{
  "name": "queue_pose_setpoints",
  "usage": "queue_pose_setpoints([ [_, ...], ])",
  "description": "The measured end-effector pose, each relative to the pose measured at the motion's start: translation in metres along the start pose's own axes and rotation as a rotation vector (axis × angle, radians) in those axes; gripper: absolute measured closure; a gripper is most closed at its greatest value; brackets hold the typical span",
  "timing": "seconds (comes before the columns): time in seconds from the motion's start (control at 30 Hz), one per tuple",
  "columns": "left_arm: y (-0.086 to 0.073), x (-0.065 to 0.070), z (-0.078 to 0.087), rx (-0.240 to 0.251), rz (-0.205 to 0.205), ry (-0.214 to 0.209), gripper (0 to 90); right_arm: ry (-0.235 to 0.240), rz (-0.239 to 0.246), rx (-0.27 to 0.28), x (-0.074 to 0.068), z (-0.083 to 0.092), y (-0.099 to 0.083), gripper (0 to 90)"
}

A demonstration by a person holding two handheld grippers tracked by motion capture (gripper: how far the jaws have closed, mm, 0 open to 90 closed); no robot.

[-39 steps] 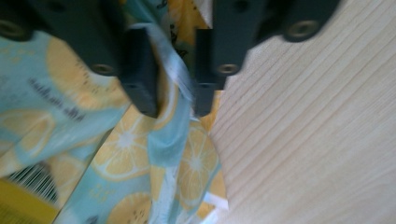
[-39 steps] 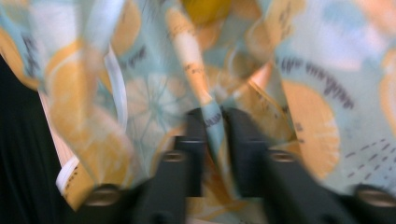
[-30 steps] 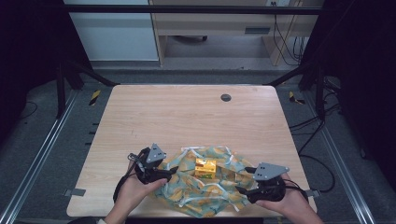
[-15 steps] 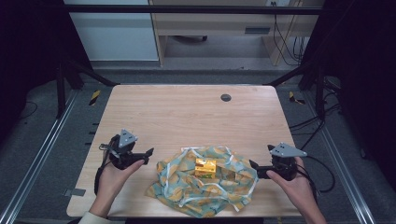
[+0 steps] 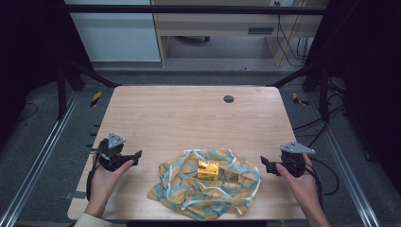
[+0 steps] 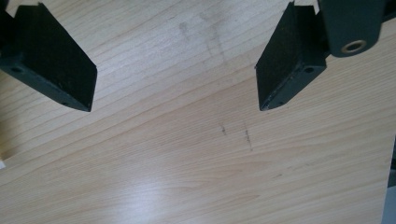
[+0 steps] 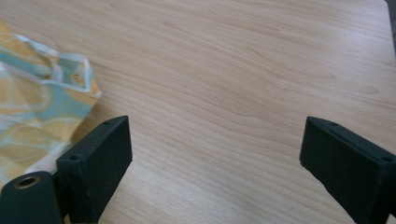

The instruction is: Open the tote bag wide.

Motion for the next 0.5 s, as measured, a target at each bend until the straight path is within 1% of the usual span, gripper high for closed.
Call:
queue_pose_setpoints([
  [0.1, -0.004, -0.003, -0.002, -0.021, -0.009, 0.012, 10.5, -0.027, -0.013, -0.003, 0.005, -0.004, -0.001, 10.7],
  [0.2, -0.009, -0.007, -0.004, -0.044, -0.023, 0.026, 9.7, -0.044, -0.028, -0.016, 0.007, -0.009, -0.001, 11.5],
  [0.33, -0.014, -0.011, -0.005, -0.064, -0.016, 0.027, 8.5, -0.058, -0.045, -0.044, 0.007, -0.017, -0.001, 13.0],
  [0.43, -0.017, -0.012, -0.004, -0.062, -0.005, 0.019, 7.7, -0.061, -0.06, -0.053, 0.007, -0.022, 0.0, 13.3],
  [0.5, -0.019, -0.012, -0.002, -0.064, 0.002, 0.013, 7.3, -0.062, -0.054, -0.063, 0.006, -0.023, -0.001, 13.3],
])
Point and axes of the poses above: each handheld gripper's, and its own axes: z roughly backward along the jaws, y roughly out of its top, x roughly to its right, the point moved 2 cm from there along -z, roughly forward along the jaws, and after that the axes turned 5 degrees about x, right-handed, at the moved point
